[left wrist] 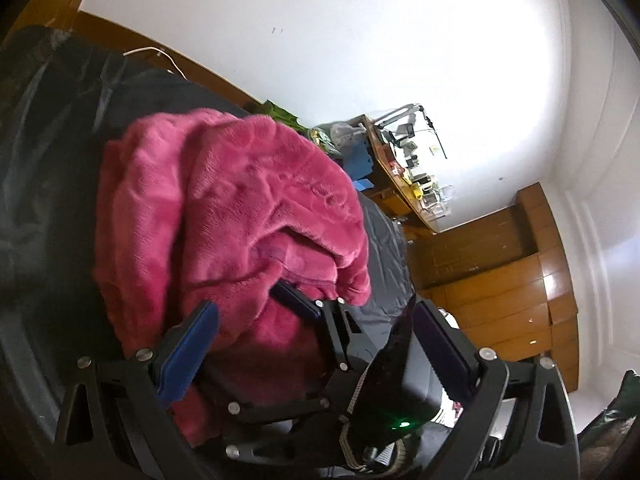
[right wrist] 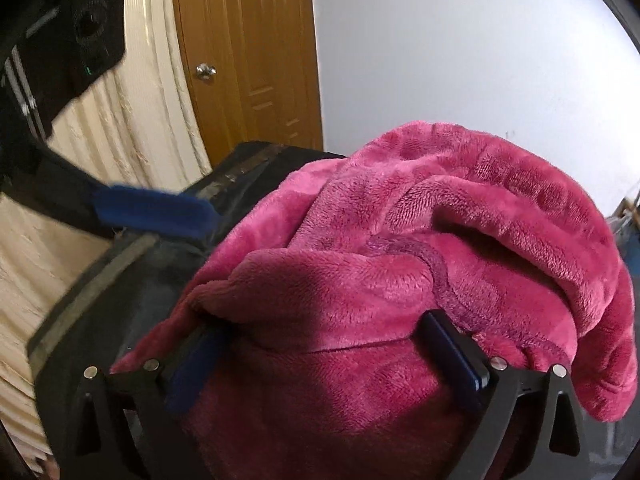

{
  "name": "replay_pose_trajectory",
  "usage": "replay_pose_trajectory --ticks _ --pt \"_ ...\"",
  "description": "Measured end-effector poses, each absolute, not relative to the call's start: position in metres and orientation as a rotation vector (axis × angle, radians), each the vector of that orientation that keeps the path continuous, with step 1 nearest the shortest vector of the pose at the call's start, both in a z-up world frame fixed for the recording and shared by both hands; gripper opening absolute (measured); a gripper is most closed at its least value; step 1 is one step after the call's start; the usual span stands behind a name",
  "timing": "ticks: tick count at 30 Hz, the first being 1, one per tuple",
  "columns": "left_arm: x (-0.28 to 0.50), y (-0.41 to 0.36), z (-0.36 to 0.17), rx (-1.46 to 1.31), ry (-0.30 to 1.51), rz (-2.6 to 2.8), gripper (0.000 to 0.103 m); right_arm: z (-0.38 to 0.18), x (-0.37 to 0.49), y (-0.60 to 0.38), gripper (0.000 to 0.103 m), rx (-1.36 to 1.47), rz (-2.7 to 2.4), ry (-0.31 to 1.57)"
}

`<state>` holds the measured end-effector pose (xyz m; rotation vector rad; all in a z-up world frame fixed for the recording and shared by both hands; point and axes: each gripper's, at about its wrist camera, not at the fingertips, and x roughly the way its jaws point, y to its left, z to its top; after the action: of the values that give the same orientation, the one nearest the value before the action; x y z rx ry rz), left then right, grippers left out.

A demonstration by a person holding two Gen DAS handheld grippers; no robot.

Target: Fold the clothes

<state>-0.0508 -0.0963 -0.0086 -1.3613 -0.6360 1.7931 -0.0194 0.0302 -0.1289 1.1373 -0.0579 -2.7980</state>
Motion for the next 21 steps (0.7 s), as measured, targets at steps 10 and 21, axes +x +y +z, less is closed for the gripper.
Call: replay_pose_trajectory --ticks 10,21 --pt "-0.056 -0.073 -0.062 -1.603 -0.398 1.994 0.098 -0.098 0.045 0.066 0.100 1.104 -2.745 -0.204" --pt "-0.054 -0.066 -0.075 -1.616 -0.325 2.064 0.098 -0.101 0.052 0.185 0.100 1.160 -2.730 -0.826"
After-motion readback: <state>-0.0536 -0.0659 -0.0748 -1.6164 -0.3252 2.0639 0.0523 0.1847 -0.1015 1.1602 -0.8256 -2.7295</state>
